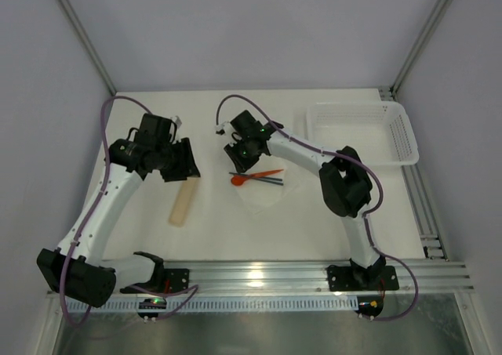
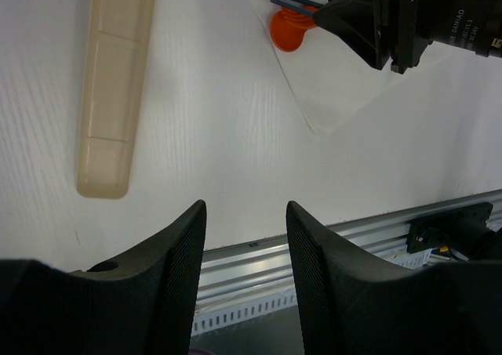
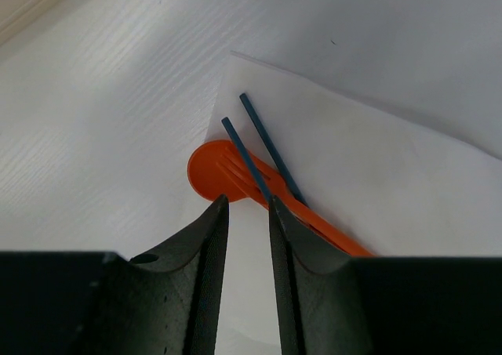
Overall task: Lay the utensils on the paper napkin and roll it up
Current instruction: Adjust the utensils on the napkin.
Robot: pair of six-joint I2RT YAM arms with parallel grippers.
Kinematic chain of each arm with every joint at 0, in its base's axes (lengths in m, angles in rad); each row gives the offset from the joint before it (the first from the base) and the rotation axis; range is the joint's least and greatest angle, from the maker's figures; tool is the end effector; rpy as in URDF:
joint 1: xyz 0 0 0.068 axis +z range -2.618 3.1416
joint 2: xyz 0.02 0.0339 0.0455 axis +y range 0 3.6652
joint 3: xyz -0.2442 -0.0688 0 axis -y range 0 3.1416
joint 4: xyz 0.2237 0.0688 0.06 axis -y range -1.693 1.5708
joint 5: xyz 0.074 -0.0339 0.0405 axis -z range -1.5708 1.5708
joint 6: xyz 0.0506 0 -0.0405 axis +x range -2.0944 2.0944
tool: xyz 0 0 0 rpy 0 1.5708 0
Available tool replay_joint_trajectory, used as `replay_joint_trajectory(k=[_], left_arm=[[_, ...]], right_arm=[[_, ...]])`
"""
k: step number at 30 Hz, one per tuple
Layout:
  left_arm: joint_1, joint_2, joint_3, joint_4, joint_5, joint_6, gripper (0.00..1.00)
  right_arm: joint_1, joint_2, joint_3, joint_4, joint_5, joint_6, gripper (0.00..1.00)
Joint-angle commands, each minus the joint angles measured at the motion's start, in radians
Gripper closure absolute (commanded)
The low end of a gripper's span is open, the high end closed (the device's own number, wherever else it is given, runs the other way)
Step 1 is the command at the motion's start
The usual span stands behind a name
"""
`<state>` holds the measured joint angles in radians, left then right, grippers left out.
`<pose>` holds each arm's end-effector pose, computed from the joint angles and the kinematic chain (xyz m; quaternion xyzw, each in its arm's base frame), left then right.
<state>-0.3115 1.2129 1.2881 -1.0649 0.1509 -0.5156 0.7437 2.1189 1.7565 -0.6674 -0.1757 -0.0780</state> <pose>0.2081 -0.0750 0.3152 -0.0758 0.9526 -0.1809 0.2326 0.3189 0.3054 0.1926 -0.4049 0.8707 0.1669 0.2239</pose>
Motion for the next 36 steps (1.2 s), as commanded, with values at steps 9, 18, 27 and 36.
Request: replay_joint_trajectory(k=[9, 18, 27, 36], left_arm=[[0.012, -0.015, 0.014, -0.003, 0.033, 0.011, 0.53], [0.018, -0.016, 0.011, -0.004, 0.036, 0.014, 0.53], [0.022, -0.013, 0.010, -0.001, 0.042, 0.017, 0.52], [0.023, -0.016, 0.008, -0.001, 0.044, 0.020, 0.52]], right_arm=[[0.017, 0.035, 0.000, 0.043, -0.016, -0.016, 0.69], [0.019, 0.058, -0.005, 0.046, -0.005, -0.022, 0.70], [0.019, 0.070, -0.009, 0.049, 0.001, -0.022, 0.73], [0.017, 0.082, -0.006, 0.048, 0.005, -0.023, 0.73]])
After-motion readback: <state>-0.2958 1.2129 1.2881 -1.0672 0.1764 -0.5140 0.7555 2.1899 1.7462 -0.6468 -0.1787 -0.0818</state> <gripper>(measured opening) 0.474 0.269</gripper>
